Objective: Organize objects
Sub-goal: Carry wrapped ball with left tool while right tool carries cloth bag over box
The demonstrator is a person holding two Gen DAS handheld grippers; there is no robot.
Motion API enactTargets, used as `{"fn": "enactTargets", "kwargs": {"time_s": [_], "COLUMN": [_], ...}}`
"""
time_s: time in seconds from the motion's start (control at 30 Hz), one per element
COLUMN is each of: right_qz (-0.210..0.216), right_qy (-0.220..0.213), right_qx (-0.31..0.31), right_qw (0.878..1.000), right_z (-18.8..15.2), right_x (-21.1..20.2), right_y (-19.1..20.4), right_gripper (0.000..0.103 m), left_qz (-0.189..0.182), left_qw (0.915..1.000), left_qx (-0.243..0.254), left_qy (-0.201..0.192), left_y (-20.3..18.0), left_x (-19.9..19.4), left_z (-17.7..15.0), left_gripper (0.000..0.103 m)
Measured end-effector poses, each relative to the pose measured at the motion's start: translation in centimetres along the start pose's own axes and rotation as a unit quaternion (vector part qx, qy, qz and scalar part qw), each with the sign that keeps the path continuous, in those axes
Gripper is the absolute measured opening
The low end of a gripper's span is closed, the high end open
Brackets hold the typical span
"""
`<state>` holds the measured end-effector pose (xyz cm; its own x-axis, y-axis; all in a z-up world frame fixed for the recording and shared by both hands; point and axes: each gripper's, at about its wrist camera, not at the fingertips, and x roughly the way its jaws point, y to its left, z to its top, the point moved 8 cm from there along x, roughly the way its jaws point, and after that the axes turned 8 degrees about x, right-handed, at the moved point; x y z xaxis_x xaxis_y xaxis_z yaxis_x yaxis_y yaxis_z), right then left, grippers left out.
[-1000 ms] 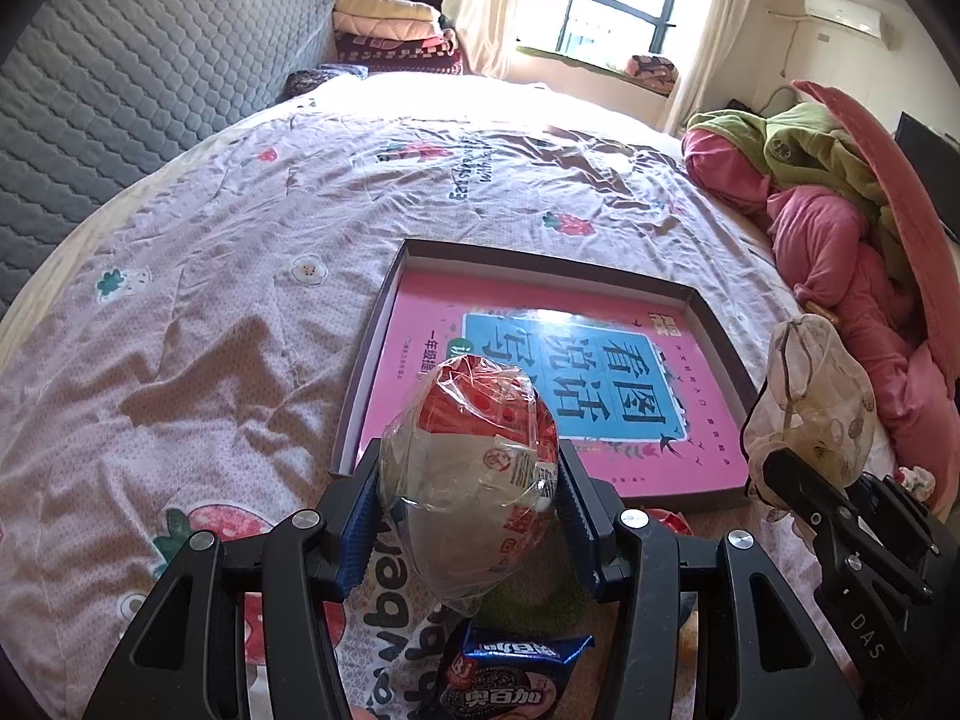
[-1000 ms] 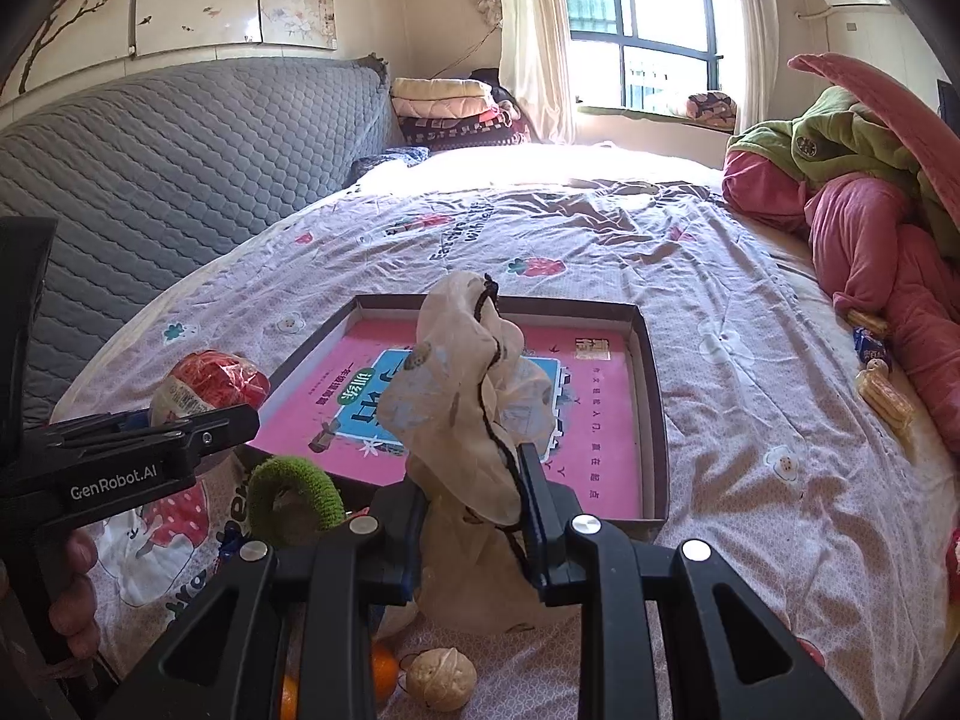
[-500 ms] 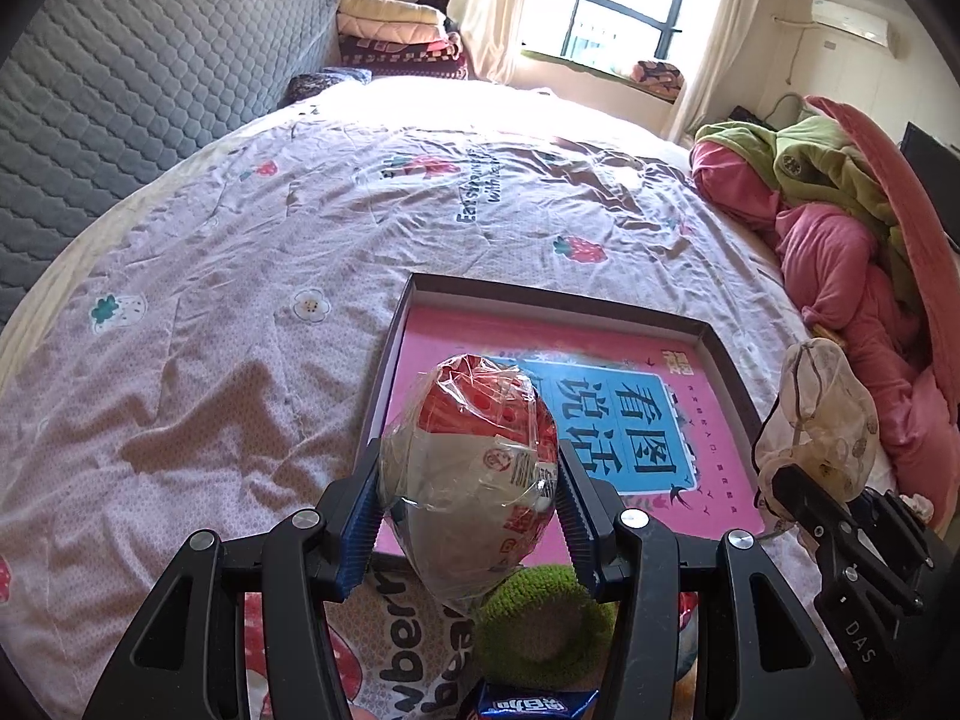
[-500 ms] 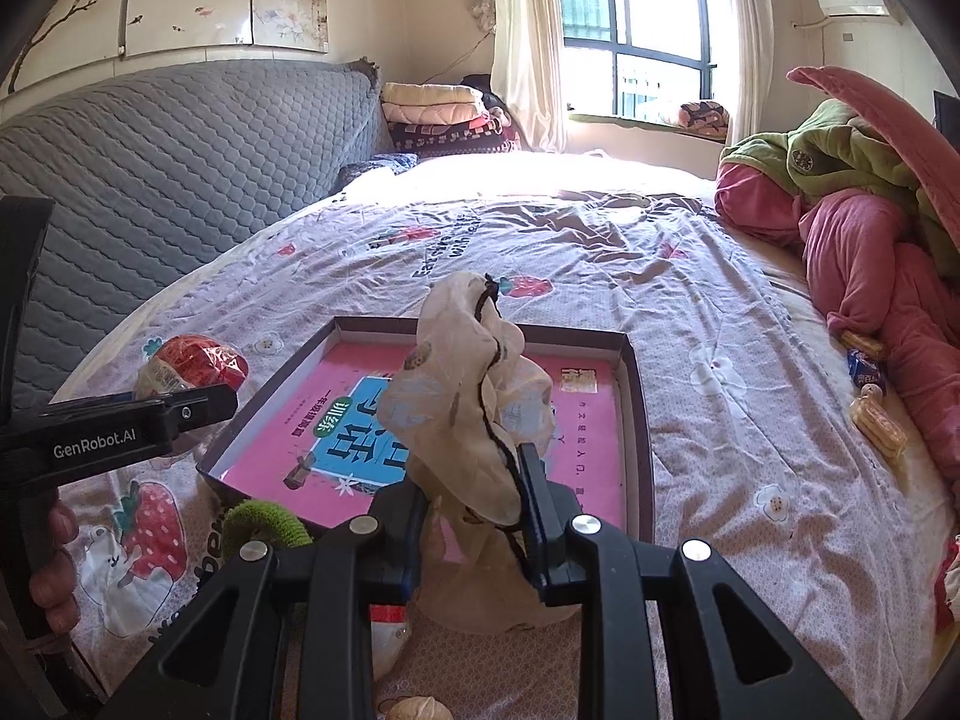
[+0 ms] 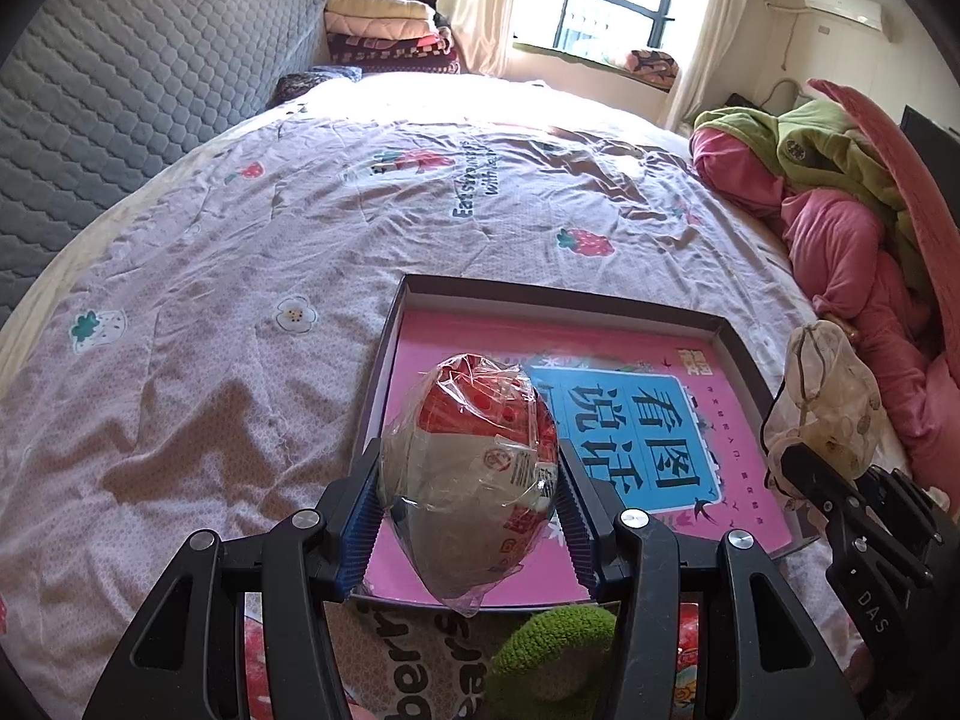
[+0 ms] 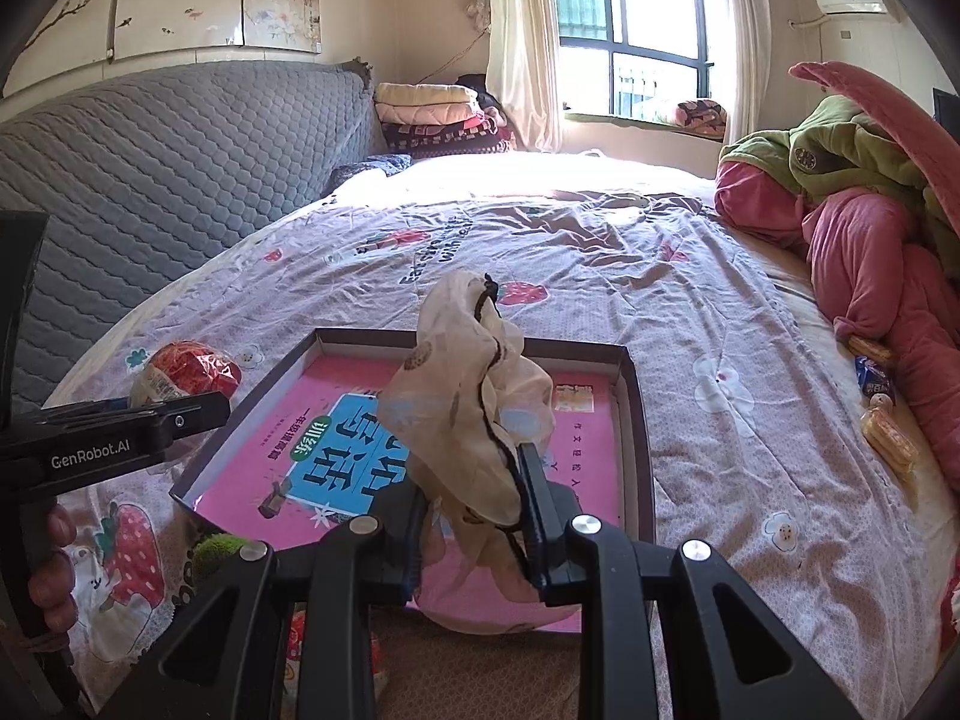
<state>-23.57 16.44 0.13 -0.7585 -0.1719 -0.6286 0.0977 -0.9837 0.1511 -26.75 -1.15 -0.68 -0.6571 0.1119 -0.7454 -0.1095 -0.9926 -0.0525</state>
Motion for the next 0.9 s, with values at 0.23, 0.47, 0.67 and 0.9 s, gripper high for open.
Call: {"fn": "enactTargets", "kwargs": {"time_s": [0.23,0.47,0.67,0.9], "right_qz": [-0.004,0.002,-0.009,-0.015], "right_qy": [0.023,0.026,0.034,0.047], "right_qx": [0.006,0.015,0.011,0.010], "right_qw": [1.000,1.000,0.999,0.999], "right_z": [-1.3,-1.6,-2.2,-2.8], "right_x": [1.9,2.6,3.5,4.5], "right_y": [-1.4,-2.3,-2.8,-3.1], "right_gripper": [0.027,0.027,0.027,0.029], "left_qz": [-0.006,-0.012,-0.009,-0.008], "left_qw": [0.9997,0.9993,0.9989,0.9983], "left_qx": [-0.005,-0.006,-0.011,-0.012], "left_qy": [0.023,0.035,0.045,0.057], "left_y": [-0.1,-0.3,0.0,-0.1], "left_x": [2.4,3.8,4.9,5.9], "left_z": [-0.5,-0.9,-1.3,-1.7], "left_gripper": [0.054,0.054,0.054,0.054]}}
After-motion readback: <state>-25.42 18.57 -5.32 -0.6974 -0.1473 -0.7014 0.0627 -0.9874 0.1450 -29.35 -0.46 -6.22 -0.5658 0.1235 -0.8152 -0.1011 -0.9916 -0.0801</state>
